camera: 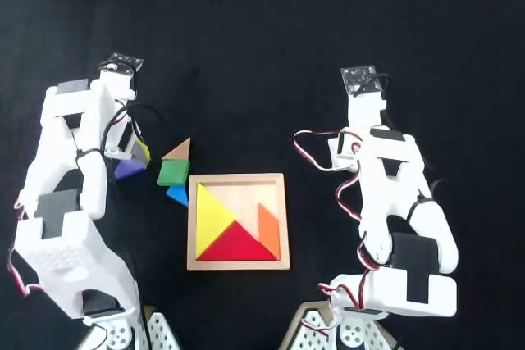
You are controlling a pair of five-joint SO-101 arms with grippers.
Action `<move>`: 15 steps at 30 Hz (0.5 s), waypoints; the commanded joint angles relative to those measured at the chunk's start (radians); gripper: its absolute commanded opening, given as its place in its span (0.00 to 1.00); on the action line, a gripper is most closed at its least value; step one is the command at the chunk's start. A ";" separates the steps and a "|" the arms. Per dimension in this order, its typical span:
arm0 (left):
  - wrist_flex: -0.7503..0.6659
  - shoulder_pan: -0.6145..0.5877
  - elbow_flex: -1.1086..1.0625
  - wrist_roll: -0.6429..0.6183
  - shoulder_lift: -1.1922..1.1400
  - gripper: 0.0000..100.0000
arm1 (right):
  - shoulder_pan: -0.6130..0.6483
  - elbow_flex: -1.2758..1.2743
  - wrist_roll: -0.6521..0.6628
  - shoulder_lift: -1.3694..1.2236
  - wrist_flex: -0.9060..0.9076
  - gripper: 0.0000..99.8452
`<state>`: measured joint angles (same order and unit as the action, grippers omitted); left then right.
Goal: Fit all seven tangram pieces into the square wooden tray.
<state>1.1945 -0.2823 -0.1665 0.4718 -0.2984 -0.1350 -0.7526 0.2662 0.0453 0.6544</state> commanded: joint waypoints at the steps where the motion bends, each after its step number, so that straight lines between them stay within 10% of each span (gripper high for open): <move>1: -0.028 -0.005 0.051 0.009 0.003 0.26 | 0.014 0.038 0.008 -0.001 -0.002 0.01; 15: -0.017 0.041 0.025 0.118 0.012 0.26 | 0.014 0.038 0.008 -0.001 -0.003 0.01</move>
<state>1.1761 -0.2639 -0.1649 0.5439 -0.3046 -0.1350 -0.7526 0.2662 0.0453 0.6544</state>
